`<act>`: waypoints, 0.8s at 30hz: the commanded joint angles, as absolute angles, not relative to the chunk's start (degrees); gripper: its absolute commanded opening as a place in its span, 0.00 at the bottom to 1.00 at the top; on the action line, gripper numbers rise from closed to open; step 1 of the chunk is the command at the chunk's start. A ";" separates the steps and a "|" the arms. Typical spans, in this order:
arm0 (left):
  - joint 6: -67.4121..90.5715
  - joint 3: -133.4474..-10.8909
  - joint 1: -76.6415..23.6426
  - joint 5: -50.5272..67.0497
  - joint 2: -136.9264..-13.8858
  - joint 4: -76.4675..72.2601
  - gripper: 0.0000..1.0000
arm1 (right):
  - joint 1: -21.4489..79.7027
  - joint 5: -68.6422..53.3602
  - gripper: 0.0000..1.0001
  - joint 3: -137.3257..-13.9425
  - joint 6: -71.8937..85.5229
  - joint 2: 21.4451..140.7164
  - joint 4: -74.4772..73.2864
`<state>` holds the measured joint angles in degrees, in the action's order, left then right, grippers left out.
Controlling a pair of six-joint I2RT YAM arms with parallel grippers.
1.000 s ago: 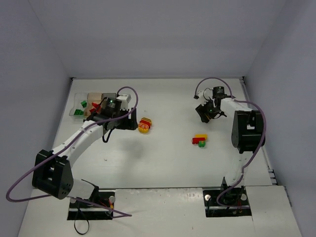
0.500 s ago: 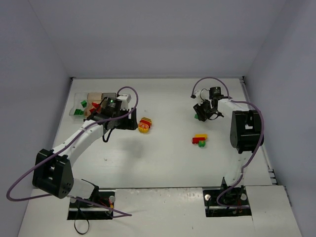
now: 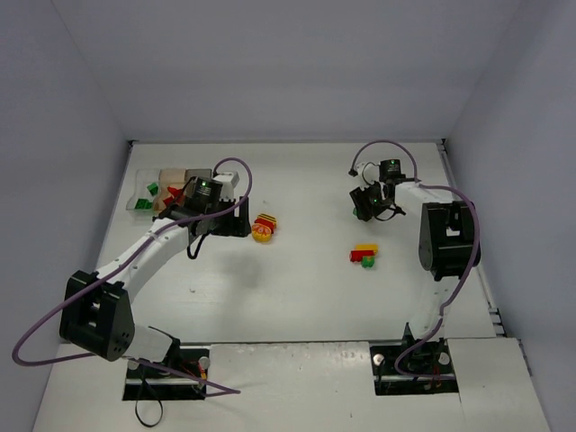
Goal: Sort the legos into containers by color
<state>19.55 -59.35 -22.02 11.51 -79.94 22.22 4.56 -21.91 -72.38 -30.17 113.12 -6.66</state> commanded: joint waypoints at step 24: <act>19.25 -62.58 -21.88 12.22 -79.28 20.92 0.71 | 4.57 -15.73 0.50 -65.92 -23.20 111.18 -8.96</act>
<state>19.57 -59.37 -22.02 11.79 -80.42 22.22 4.56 -18.85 -68.71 -23.18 111.07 -2.48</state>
